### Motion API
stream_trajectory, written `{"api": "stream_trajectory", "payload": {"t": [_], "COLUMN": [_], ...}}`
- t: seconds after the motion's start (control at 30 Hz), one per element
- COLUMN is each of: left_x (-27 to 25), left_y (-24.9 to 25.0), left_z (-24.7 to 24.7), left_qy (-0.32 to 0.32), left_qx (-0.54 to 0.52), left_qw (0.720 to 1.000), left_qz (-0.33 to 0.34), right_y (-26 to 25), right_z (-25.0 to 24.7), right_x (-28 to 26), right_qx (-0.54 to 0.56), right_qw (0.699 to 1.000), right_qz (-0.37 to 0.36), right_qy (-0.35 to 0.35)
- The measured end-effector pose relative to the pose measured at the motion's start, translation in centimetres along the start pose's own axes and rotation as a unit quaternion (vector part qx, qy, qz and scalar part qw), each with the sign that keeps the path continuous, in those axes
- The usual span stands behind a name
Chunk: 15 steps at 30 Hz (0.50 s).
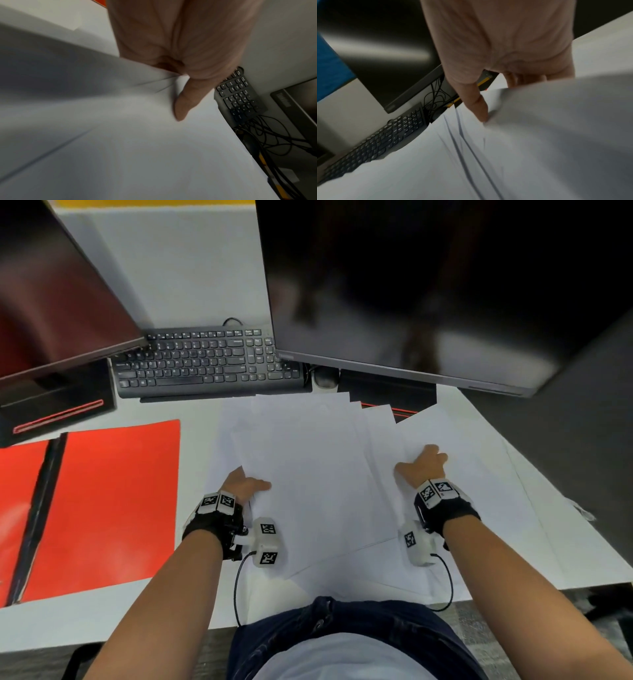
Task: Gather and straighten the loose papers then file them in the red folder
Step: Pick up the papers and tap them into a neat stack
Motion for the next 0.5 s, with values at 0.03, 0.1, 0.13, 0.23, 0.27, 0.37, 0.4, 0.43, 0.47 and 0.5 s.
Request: {"api": "stream_trajectory", "payload": {"t": [0.03,0.1,0.13,0.23,0.27,0.37,0.4,0.43,0.47,0.5], "left_x": [0.2,-0.3,-0.4,-0.3,-0.3,-0.2,-0.1,-0.1,-0.1,-0.2], "left_y": [-0.1,0.1,0.1,-0.1,-0.2,0.0,0.2,0.4,0.7,1.0], "left_z": [0.0,0.3,0.4,0.4,0.3,-0.4,-0.8,-1.1,-1.5,-1.9], "left_qy": [0.005,0.021,0.030,0.046,0.052,0.055,0.058,0.062,0.071,0.083], "left_qx": [0.014,0.029,0.034,0.035,0.024,-0.013,-0.016,-0.015,-0.007,0.016], "left_qw": [1.000,0.999,0.999,0.997,0.997,0.996,0.996,0.996,0.995,0.994], "left_qz": [0.002,0.016,0.025,0.053,0.057,0.062,0.062,0.063,0.066,0.071], "right_y": [-0.2,-0.7,-1.0,-1.8,-1.7,-0.7,0.0,1.0,2.0,3.2], "right_z": [0.0,0.2,0.4,0.8,0.6,-1.3,-2.3,-3.4,-4.5,-5.3], "right_x": [0.1,0.1,0.1,0.0,0.1,0.9,1.5,2.0,2.6,3.2], "right_qx": [0.009,0.006,0.001,-0.022,-0.028,-0.057,-0.069,-0.082,-0.094,-0.111], "right_qw": [0.999,0.995,0.993,0.990,0.991,0.994,0.995,0.995,0.995,0.993], "right_qz": [-0.009,-0.028,-0.039,-0.076,-0.080,-0.070,-0.061,-0.047,-0.031,-0.012], "right_qy": [-0.036,-0.094,-0.112,-0.119,-0.107,-0.058,-0.037,-0.019,0.002,0.020]}}
Point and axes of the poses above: each hand's wrist, its own x-axis towards the middle knuckle, its own z-axis out of the palm, y = z × x, the point moved 4 cm from there along x, towards the middle knuckle, and after that the axes turned 14 degrees about -x, right-handed, at the moved point
